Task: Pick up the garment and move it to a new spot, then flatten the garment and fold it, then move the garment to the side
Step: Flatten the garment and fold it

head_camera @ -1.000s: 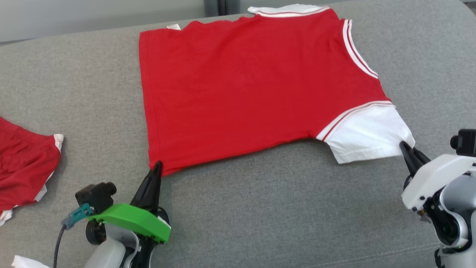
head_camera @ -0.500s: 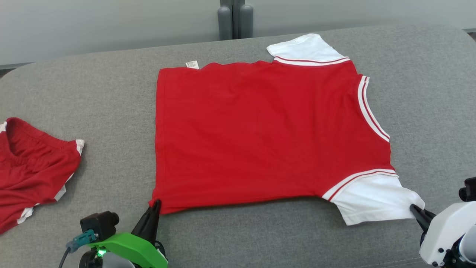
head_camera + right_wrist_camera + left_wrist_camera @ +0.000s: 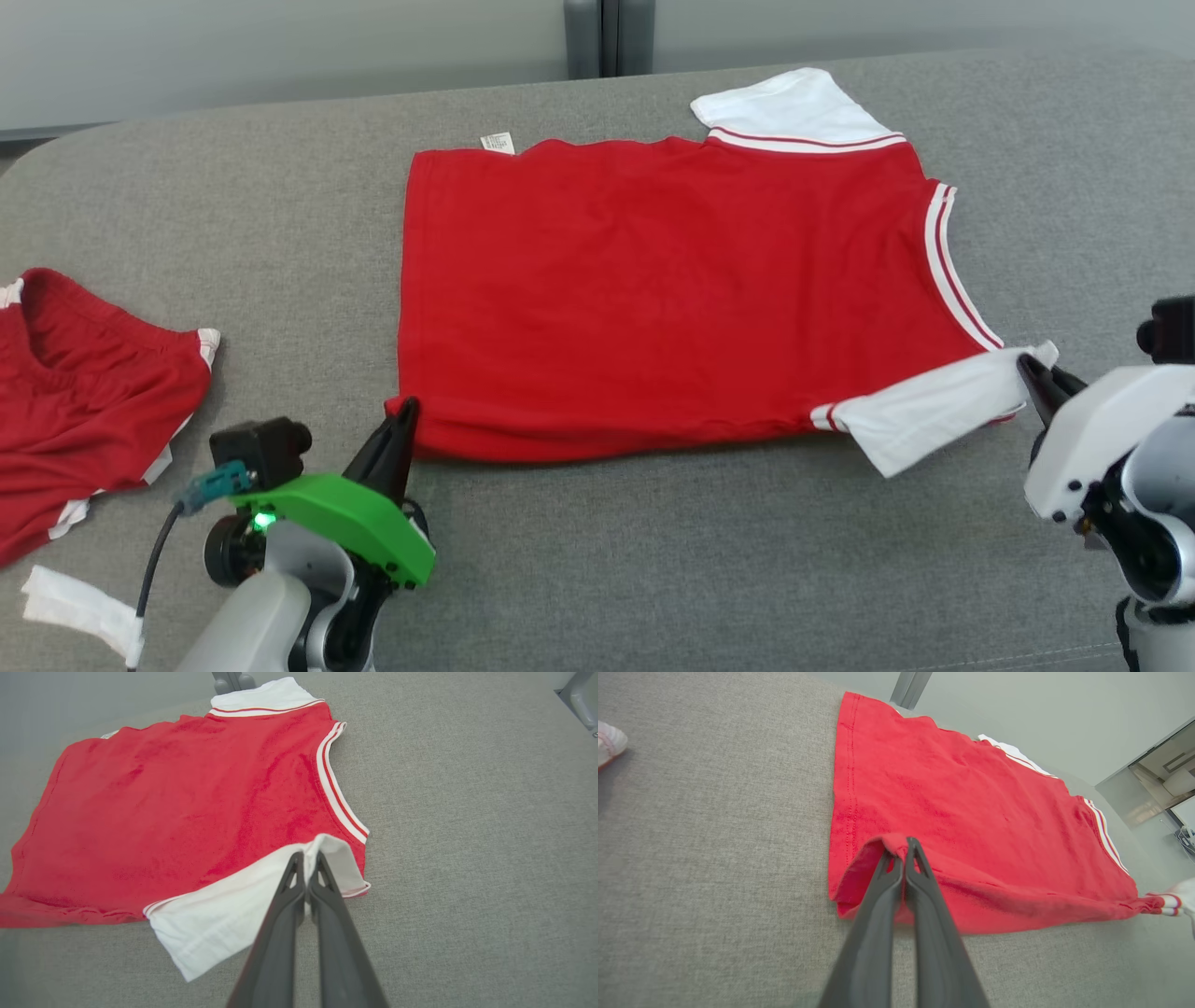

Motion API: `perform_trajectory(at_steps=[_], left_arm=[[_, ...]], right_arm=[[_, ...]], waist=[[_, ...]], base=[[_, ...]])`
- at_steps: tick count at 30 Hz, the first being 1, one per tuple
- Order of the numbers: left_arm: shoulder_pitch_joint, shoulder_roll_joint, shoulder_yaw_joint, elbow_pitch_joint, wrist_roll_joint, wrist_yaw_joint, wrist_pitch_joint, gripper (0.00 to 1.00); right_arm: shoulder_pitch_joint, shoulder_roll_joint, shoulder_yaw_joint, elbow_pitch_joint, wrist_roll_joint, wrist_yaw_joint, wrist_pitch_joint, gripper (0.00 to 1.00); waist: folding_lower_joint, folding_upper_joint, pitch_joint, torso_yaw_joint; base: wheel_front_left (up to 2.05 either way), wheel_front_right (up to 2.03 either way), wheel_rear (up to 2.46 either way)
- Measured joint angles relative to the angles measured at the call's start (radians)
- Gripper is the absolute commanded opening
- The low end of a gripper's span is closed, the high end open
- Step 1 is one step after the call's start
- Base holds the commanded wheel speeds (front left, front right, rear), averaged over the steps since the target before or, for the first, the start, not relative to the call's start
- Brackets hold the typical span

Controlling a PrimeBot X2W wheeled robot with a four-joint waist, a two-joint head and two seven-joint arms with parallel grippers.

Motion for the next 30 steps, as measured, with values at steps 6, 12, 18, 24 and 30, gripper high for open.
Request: perform_trajectory(at_steps=[6,12,18,24,30], left_arm=[[-0.125,-0.026,-0.013,0.063,0.011,0.005,0.047,0.0],[-0.209,-0.05,-0.009,0.145,0.012,0.004,0.051,0.0],[-0.258,-0.06,-0.003,0.198,0.017,-0.004,0.028,0.0],[-0.282,-0.067,-0.001,0.237,0.027,-0.009,-0.004,0.0],[-0.302,-0.07,-0.012,0.266,0.048,-0.007,-0.029,1.0]], right_arm=[[-0.171,-0.06,0.064,0.137,0.001,0.0,-0.049,0.0],[-0.298,-0.098,0.109,0.265,-0.002,0.0,-0.17,0.0],[-0.369,-0.11,0.147,0.351,-0.004,0.0,-0.261,0.0],[-0.411,-0.116,0.158,0.403,-0.001,0.0,-0.312,0.0],[-0.452,-0.099,0.151,0.447,-0.009,0.0,-0.379,1.0]], waist=[[0.0,0.0,0.039,0.005],[0.0,0.0,0.088,0.01],[0.0,0.0,0.131,0.015],[0.0,0.0,0.157,0.017],[0.0,0.0,0.17,0.011]], base=[[0.0,0.0,0.0],[0.0,0.0,0.0],[0.0,0.0,0.0],[0.0,0.0,0.0],[0.0,0.0,0.0]])
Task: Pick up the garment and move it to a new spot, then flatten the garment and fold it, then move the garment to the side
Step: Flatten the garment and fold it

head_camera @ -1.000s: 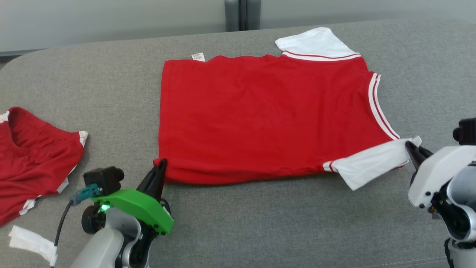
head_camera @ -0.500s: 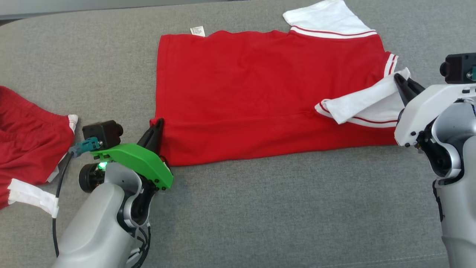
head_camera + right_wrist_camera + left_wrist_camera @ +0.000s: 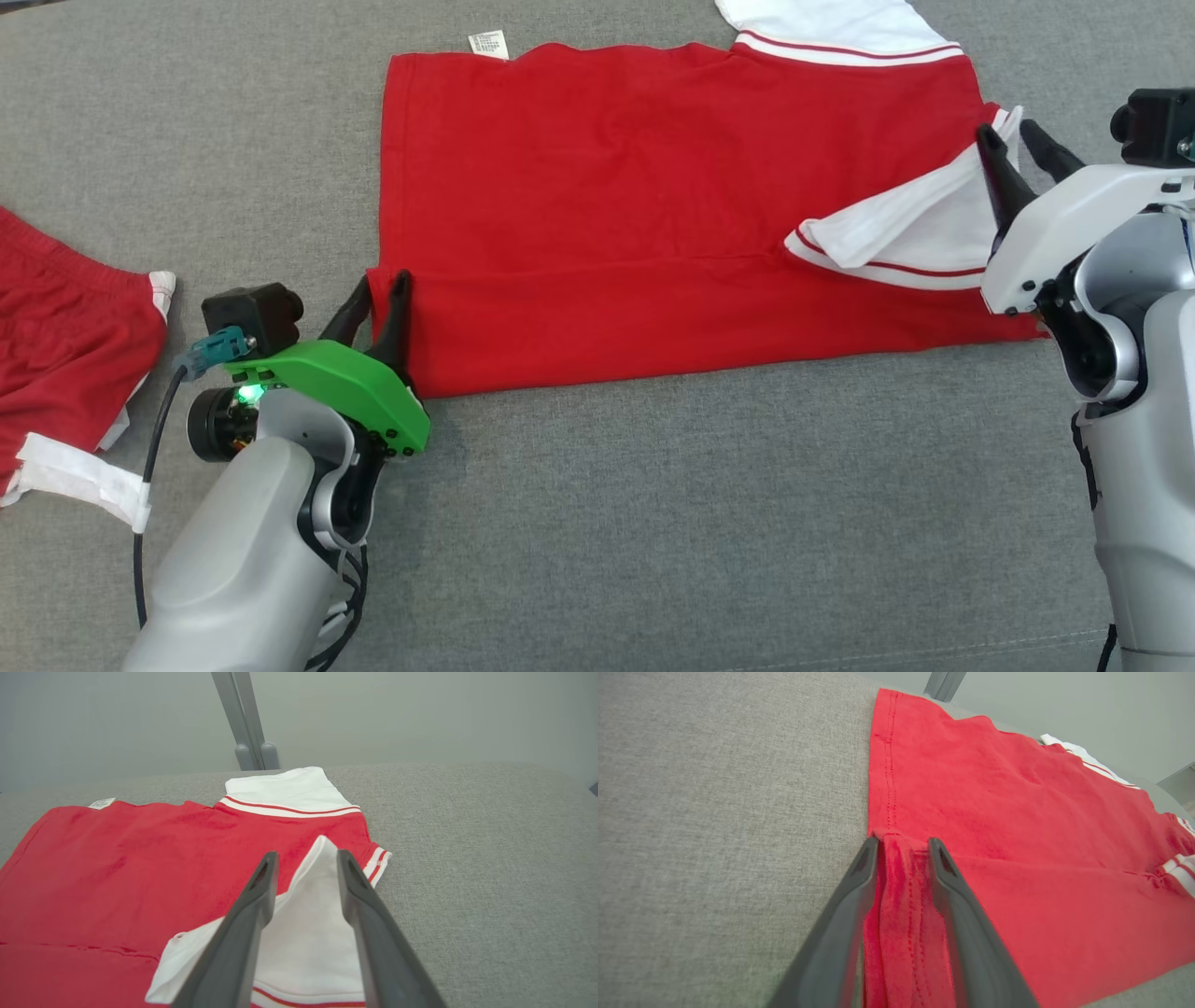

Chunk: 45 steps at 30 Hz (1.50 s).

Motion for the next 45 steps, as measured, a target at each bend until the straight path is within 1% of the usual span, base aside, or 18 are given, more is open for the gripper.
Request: perform_trajectory(at_steps=[7,9,12,15,17,21,25,30,32,37,38,39,40,45], left_arm=[[-0.004,-0.004,-0.003,0.02,0.015,0.005,-0.04,1.0],[0.002,0.001,-0.006,0.023,0.025,0.011,-0.05,1.0],[0.029,0.012,-0.014,0.018,0.035,0.02,-0.054,1.0],[0.059,0.017,-0.033,0.009,0.041,0.03,-0.045,1.0],[0.079,0.014,-0.044,0.006,0.041,0.039,-0.03,1.0],[0.092,0.009,-0.07,0.012,0.05,0.058,-0.002,1.0],[0.088,0.007,-0.09,0.034,0.068,0.072,0.018,1.0],[0.062,0.007,-0.103,0.053,0.083,0.077,0.031,1.0],[0.055,0.007,-0.104,0.057,0.084,0.077,0.036,1.0],[0.045,0.004,-0.108,0.062,0.076,0.069,0.06,1.0],[0.042,0.004,-0.11,0.064,0.072,0.063,0.07,0.81],[0.039,0.005,-0.112,0.066,0.07,0.059,0.076,0.13],[0.037,0.005,-0.114,0.068,0.065,0.054,0.083,0.0],[0.046,-0.004,-0.118,0.074,0.036,0.042,0.109,0.0]], right_arm=[[-0.022,-0.001,0.024,0.028,0.032,0.0,-0.081,1.0],[-0.019,-0.007,0.02,0.03,0.034,0.0,-0.081,1.0],[0.014,-0.016,-0.006,0.035,0.029,0.0,-0.039,1.0],[0.067,-0.015,-0.053,0.027,0.002,0.0,0.028,1.0],[0.113,-0.005,-0.096,0.011,-0.021,0.0,0.087,1.0],[0.174,0.023,-0.161,-0.022,-0.062,0.0,0.149,1.0],[0.188,0.043,-0.2,-0.015,-0.094,0.0,0.152,1.0],[0.177,0.066,-0.222,0.049,-0.133,0.0,0.164,1.0],[0.172,0.071,-0.227,0.075,-0.15,0.0,0.179,1.0],[0.168,0.09,-0.243,0.108,-0.144,0.0,0.191,1.0],[0.166,0.089,-0.236,0.115,-0.141,0.0,0.191,0.7],[0.165,0.088,-0.234,0.117,-0.138,0.0,0.188,0.2],[0.165,0.088,-0.231,0.121,-0.132,0.0,0.182,0.0],[0.177,0.089,-0.231,0.11,-0.106,0.0,0.168,0.0]], waist=[[0.0,0.0,-0.017,0.006],[0.0,0.0,-0.027,0.008],[0.0,0.0,-0.043,0.01],[0.0,0.0,-0.06,0.012],[0.0,0.0,-0.069,0.014],[0.0,0.0,-0.071,0.019],[0.0,0.0,-0.057,0.02],[0.0,0.0,-0.028,0.018],[0.0,0.0,-0.018,0.018],[0.0,0.0,-0.001,0.021],[0.0,0.0,0.0,0.021],[0.0,0.0,0.0,0.021],[0.0,0.0,-0.001,0.022],[0.0,0.0,-0.022,0.026]], base=[[0.0,0.0,0.0],[0.0,0.0,0.0],[0.0,0.0,0.0],[0.0,0.0,0.0],[0.0,0.0,0.0],[0.0,0.0,0.0],[0.0,0.0,0.0],[0.0,0.0,0.0],[0.0,0.0,0.0],[0.0,0.0,0.0],[0.0,0.0,0.0],[0.0,0.0,0.0],[0.0,0.0,0.0],[0.0,0.0,0.0]])
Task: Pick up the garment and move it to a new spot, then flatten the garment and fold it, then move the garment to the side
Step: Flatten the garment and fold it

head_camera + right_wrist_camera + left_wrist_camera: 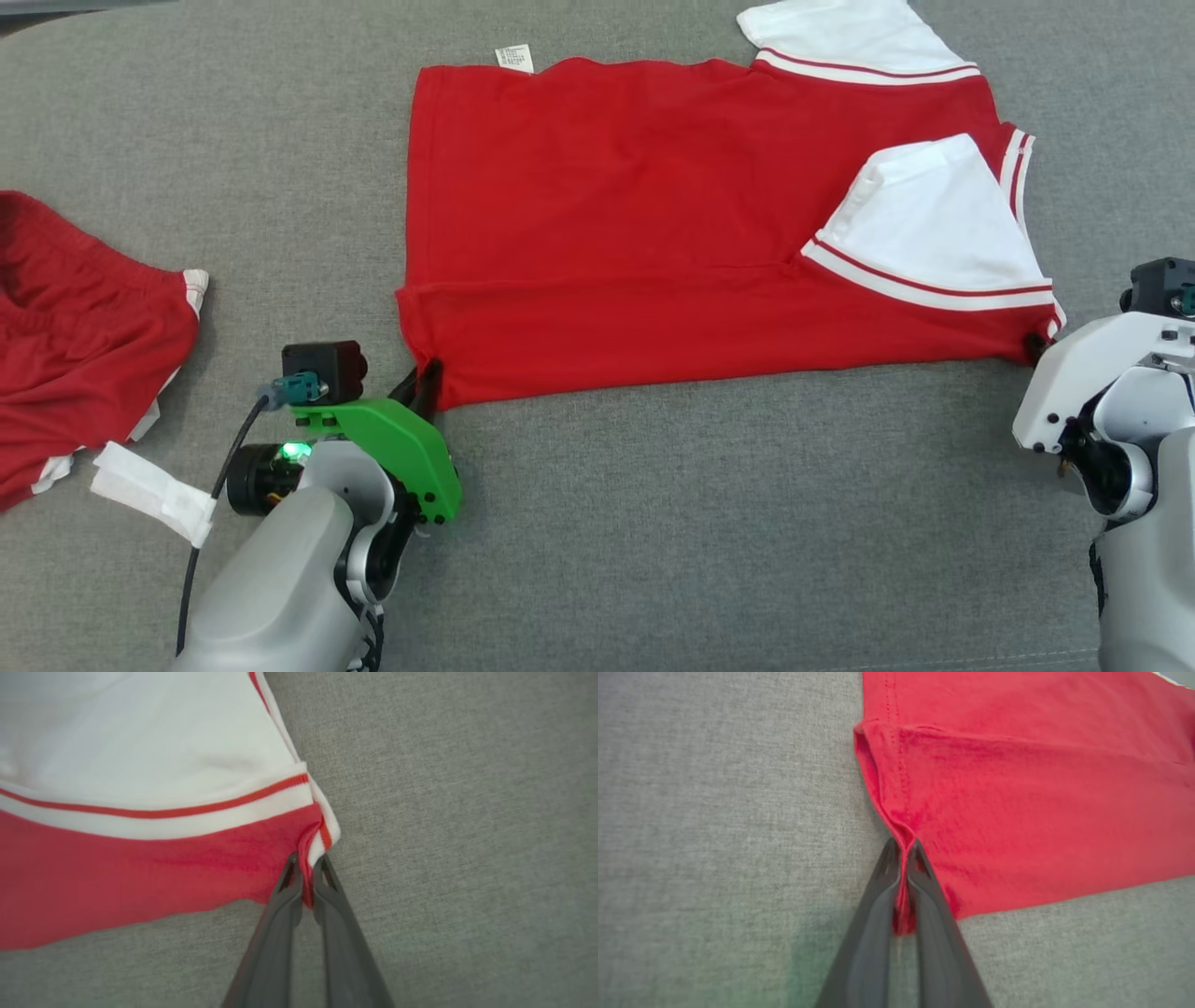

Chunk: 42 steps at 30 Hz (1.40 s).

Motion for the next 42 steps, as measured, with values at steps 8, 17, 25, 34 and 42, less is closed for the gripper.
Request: perform_trajectory(at_steps=[8,17,25,34,42], left_arm=[[0.084,0.032,-0.018,-0.075,-0.019,0.001,0.069,0.0],[0.241,0.109,-0.019,-0.243,-0.068,0.054,0.151,0.0],[0.274,0.138,0.002,-0.322,-0.077,0.097,0.163,1.0],[0.034,0.183,0.0,-0.329,-0.053,0.095,0.318,1.0],[-0.276,0.139,0.017,-0.155,-0.041,0.067,0.4,1.0]], right_arm=[[0.099,0.007,-0.013,-0.151,0.035,0.0,0.072,0.0],[0.306,0.056,-0.073,-0.336,0.066,0.0,0.219,0.0],[0.305,0.057,-0.083,-0.357,0.062,0.0,0.2,1.0],[0.0,-0.043,0.072,-0.354,0.008,0.0,0.189,1.0],[-0.331,-0.142,0.239,-0.115,0.047,0.0,0.168,1.0]], waist=[[0.0,0.0,-0.062,0.006],[0.0,0.0,-0.128,0.006],[0.0,0.0,-0.12,-0.003],[0.0,0.0,-0.066,0.001],[0.0001,0.0,0.036,0.007]], base=[[0.0,0.0,0.0],[0.0,0.0,0.0],[0.0,0.0,0.0],[0.0,0.0,0.0],[0.0,0.0,0.0]])
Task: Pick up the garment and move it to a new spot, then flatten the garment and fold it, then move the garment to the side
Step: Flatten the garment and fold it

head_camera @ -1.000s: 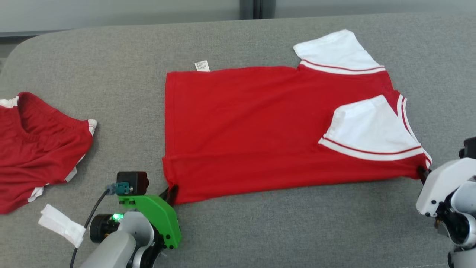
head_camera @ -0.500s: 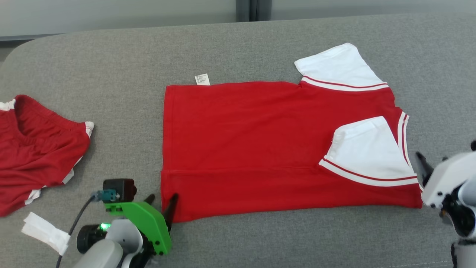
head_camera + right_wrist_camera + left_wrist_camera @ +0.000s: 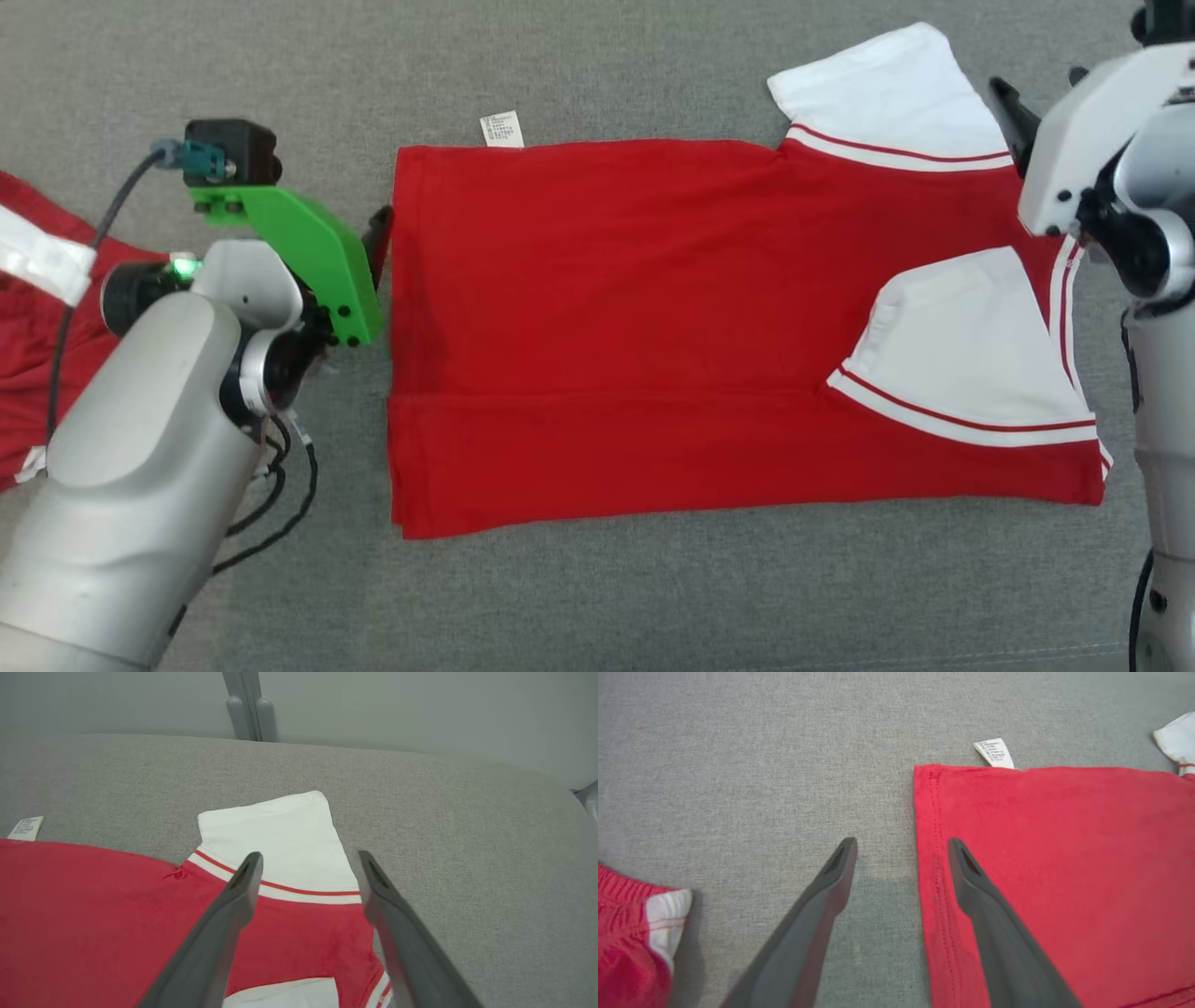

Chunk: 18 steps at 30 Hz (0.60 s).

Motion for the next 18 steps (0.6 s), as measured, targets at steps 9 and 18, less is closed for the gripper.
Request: perform_trajectory(at_steps=[9,18], left_arm=[[-0.167,-0.046,-0.011,0.132,0.02,-0.052,0.01,1.0],[-0.232,-0.061,-0.038,0.219,0.055,-0.079,-0.034,1.0]], right_arm=[[-0.222,-0.017,0.096,0.218,0.016,0.0,-0.103,1.0],[-0.296,-0.041,0.149,0.32,0.034,0.0,-0.159,1.0]], waist=[[0.0001,0.0,0.114,-0.013],[0.0,0.0,0.159,-0.023]], base=[[0.0,0.0,0.0],[0.0,0.0,0.0]])
